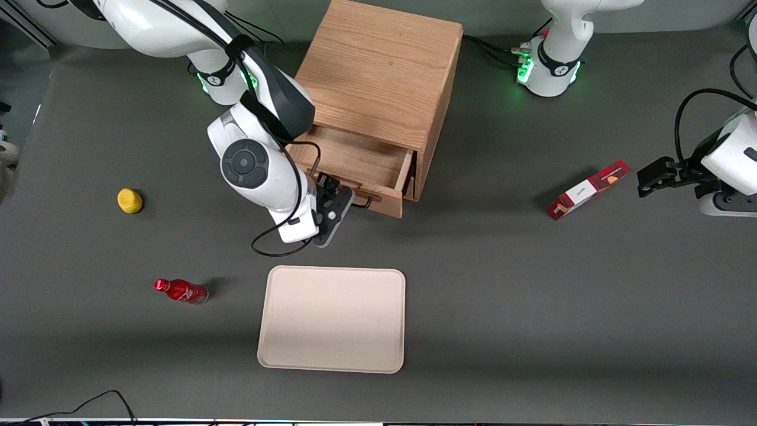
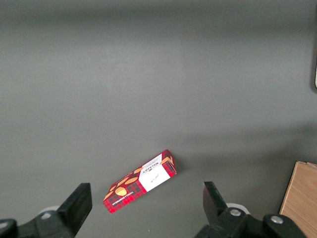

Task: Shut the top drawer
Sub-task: 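Push the drawer front with the right gripper into the cabinet, then press the drawer front flush with the right gripper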

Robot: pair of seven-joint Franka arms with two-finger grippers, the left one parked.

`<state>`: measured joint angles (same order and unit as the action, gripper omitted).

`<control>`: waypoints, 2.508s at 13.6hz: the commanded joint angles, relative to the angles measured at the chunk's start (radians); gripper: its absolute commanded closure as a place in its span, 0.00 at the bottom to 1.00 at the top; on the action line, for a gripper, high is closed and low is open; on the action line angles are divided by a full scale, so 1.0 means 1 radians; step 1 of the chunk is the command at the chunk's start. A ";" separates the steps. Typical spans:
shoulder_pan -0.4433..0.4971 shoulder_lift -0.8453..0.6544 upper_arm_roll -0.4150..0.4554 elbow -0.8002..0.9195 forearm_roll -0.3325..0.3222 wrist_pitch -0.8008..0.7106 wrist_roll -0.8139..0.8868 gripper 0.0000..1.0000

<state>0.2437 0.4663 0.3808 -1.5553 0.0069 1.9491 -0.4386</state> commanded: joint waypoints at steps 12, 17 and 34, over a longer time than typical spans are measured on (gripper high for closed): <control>0.002 -0.139 0.087 -0.187 0.001 0.039 0.084 0.00; 0.002 -0.147 0.116 -0.200 0.002 0.037 0.119 0.00; -0.102 -0.273 0.093 -0.081 0.125 -0.134 0.146 0.00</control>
<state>0.1833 0.2475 0.4928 -1.6305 0.0885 1.8272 -0.3100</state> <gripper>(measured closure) 0.000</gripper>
